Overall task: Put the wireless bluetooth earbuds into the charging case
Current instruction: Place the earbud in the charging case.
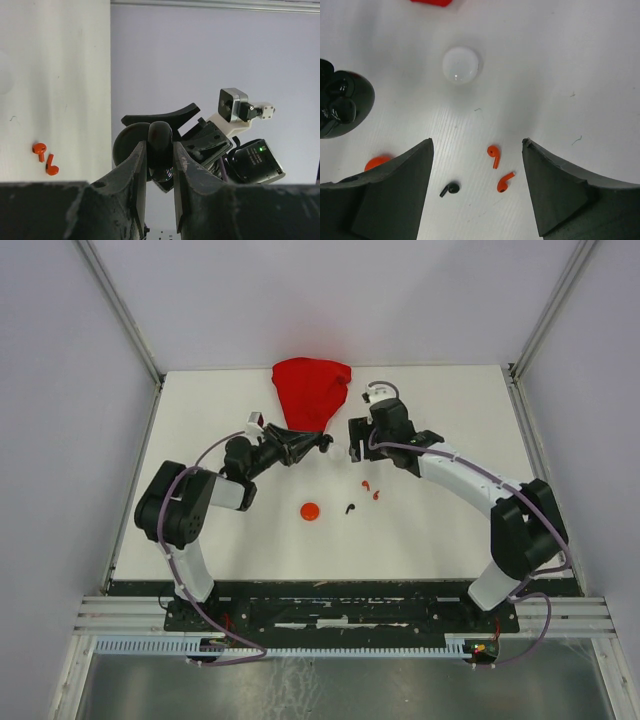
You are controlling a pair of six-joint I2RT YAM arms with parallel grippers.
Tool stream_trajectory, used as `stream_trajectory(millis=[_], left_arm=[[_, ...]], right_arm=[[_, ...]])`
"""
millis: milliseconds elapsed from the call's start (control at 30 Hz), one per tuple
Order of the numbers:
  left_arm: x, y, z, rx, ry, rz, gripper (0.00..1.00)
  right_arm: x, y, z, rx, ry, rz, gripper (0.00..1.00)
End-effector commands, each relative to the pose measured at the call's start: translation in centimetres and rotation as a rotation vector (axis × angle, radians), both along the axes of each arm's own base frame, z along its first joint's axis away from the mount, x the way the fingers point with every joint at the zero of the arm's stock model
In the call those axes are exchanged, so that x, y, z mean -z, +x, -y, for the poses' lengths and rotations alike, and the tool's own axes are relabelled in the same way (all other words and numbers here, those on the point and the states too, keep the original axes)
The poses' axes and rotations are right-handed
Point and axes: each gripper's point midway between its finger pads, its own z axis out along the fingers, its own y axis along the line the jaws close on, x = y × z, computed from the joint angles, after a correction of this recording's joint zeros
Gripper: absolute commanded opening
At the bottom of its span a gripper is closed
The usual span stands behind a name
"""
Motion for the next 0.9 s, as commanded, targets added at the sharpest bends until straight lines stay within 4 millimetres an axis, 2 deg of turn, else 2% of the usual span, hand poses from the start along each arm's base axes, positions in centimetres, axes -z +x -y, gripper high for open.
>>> stream_trajectory(millis=[0,300,867], left_arm=[[-0.1,-0.1,0.5,-0.024,0.068,0.06,0.03],[1.1,-0.6,1.4,-0.01,0.088,0.043,0.03],[1.1,-1.9,2.1,0.03,0.091,0.045,0.03]], right_arm=[[-0.3,-0.3,-1.3,-0.028,-0.055,-0.008,0.8],[0.1,-0.5,-3.5,-0.06,-0.05,-0.012,0.8],[-0.1,1.2,-3.1,-0.015,-0.096,0.014,0.81]])
